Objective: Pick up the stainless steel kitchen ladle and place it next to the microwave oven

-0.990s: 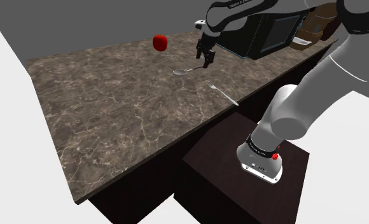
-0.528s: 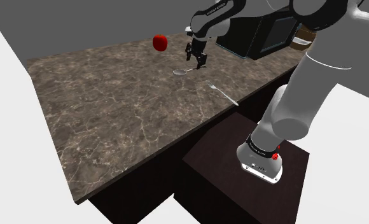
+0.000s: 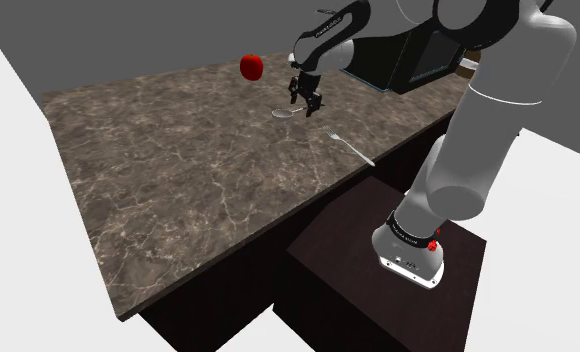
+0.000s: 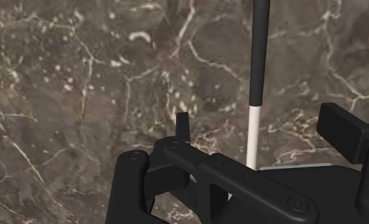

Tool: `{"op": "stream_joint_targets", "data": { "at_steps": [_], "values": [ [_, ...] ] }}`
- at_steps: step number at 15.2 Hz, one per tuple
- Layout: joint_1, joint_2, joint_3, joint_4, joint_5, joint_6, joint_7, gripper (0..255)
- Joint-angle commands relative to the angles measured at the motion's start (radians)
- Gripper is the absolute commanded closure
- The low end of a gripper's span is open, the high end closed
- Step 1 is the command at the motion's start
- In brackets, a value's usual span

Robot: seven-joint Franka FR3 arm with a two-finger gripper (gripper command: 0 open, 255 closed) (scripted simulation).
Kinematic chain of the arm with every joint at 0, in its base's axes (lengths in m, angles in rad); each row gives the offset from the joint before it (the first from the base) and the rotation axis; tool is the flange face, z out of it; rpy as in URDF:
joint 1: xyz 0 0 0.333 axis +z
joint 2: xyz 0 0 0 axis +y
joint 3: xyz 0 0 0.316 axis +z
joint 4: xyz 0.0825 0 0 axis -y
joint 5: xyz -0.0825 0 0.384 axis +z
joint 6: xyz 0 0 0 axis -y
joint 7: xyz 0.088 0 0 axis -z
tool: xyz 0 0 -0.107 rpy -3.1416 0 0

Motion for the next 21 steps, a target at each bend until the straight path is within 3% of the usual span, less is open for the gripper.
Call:
{"op": "stream_joint_targets", "data": {
  "at_steps": [1, 6, 7, 16, 21],
  "values": [
    [0.0, 0.003, 0.001, -0.002, 0.003, 0.005, -0.002, 0],
    [0.0, 0.003, 0.001, -0.002, 0.003, 0.005, -0.002, 0],
    [0.0, 0.003, 0.001, -0.002, 0.003, 0.005, -0.002, 255],
    [0.0, 0.003, 0.001, -0.002, 0.003, 0.005, -0.002, 255],
    [0.006, -0.044, -0.007, 0.021, -0.039, -0.056, 0.029, 255]
  ]
}}
